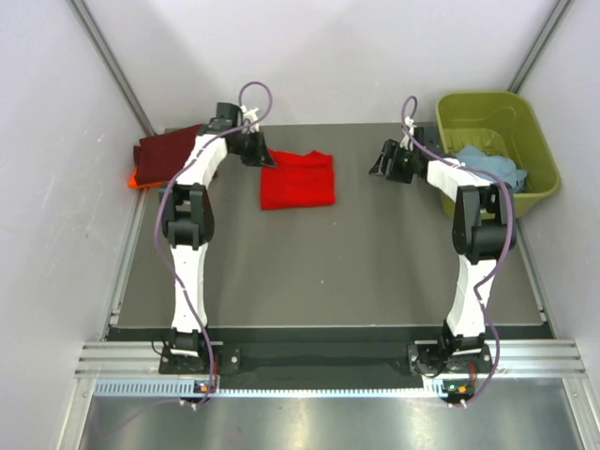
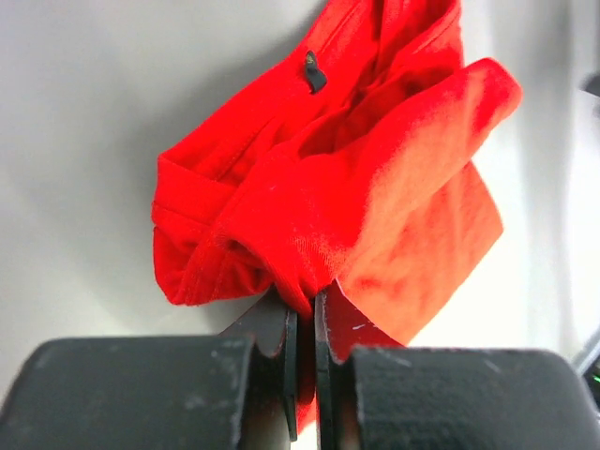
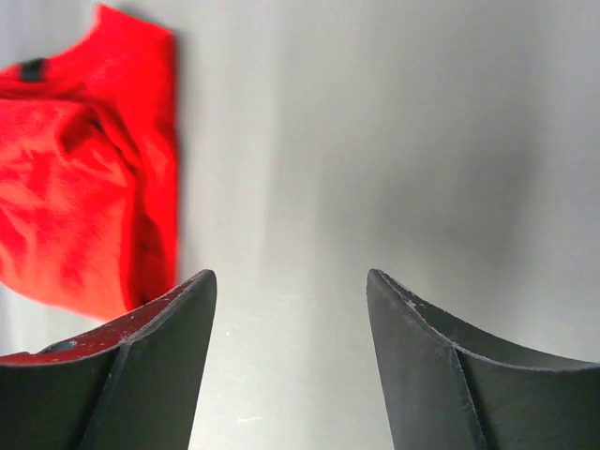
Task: Fold and stack the t-shirts
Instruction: Neatly place the folded tshirt to the corner
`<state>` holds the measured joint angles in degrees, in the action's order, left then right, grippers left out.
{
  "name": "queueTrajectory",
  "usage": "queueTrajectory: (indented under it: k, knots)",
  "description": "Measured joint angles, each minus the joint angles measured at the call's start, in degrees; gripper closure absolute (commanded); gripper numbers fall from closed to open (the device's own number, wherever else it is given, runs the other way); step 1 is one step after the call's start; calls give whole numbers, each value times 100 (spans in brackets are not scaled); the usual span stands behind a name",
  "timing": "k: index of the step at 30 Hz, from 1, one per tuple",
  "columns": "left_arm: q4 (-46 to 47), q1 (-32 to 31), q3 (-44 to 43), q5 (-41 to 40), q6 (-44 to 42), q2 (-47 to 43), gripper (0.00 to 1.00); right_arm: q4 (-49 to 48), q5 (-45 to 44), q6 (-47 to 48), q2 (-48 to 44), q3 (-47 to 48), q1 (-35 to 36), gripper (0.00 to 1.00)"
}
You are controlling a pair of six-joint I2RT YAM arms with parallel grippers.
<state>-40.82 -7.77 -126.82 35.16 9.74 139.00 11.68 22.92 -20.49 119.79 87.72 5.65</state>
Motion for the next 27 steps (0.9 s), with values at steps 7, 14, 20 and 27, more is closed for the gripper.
queueTrajectory:
  k: [7,14,20,27]
  knots:
    - [-498,463,-4,-442,-496,-356,100,31,-55,131,-378,-269,-15,34]
    - [-844,579,-166,-748,-824,-385,100,28,-61,149,-564,-483,-15,34]
    - [-907,605,-352,-1078,-1038,-428,100,33,-63,173,-654,-616,-15,34]
    - [-925,643,-684,-1506,-1246,-546,100,26,-66,201,-730,-671,-15,34]
